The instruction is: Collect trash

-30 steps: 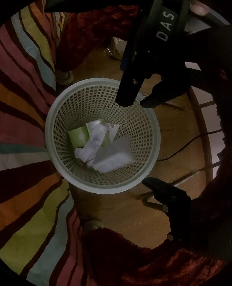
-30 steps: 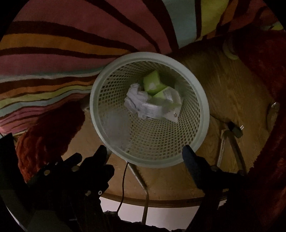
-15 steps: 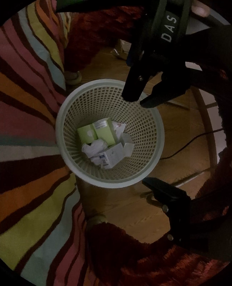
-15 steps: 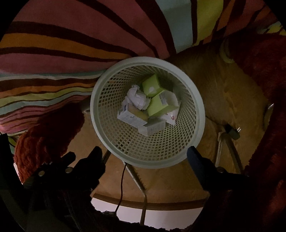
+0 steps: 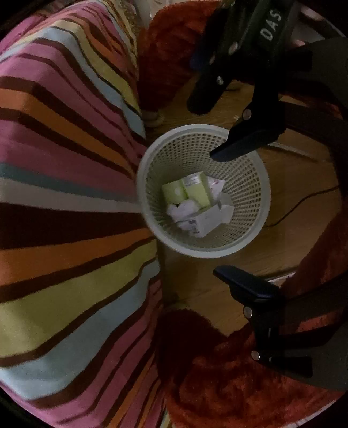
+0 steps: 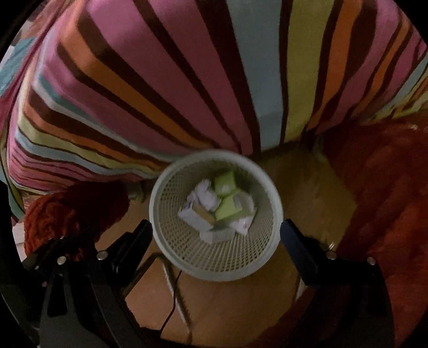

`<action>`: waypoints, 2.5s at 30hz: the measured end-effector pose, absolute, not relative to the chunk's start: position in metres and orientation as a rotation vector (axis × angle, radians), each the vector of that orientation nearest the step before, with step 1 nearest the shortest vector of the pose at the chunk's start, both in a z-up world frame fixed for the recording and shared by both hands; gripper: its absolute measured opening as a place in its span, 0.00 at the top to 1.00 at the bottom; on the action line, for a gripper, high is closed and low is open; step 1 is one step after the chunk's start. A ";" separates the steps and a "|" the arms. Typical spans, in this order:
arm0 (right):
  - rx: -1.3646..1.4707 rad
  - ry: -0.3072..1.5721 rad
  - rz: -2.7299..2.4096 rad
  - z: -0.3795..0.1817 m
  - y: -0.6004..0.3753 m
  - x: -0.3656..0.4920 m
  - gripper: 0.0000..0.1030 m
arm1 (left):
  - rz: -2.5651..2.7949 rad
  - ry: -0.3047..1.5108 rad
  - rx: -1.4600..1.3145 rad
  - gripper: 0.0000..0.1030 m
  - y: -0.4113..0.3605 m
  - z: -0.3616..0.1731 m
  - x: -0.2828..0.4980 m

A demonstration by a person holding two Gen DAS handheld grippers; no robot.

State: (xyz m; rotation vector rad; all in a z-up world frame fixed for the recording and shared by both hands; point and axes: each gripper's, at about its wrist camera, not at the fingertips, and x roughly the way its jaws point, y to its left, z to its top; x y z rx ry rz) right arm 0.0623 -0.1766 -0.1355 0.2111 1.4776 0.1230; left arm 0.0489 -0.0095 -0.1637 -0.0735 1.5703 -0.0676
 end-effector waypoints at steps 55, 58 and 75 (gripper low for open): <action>0.099 0.727 0.176 0.040 -0.194 0.002 0.09 | 0.036 0.849 -0.002 0.24 0.009 0.038 0.004; 0.102 0.738 0.176 0.039 -0.194 0.004 0.09 | 0.035 0.859 0.002 0.24 0.008 0.035 0.005; 0.108 0.747 0.178 0.036 -0.194 0.004 0.09 | 0.029 0.864 0.006 0.24 0.007 0.034 0.005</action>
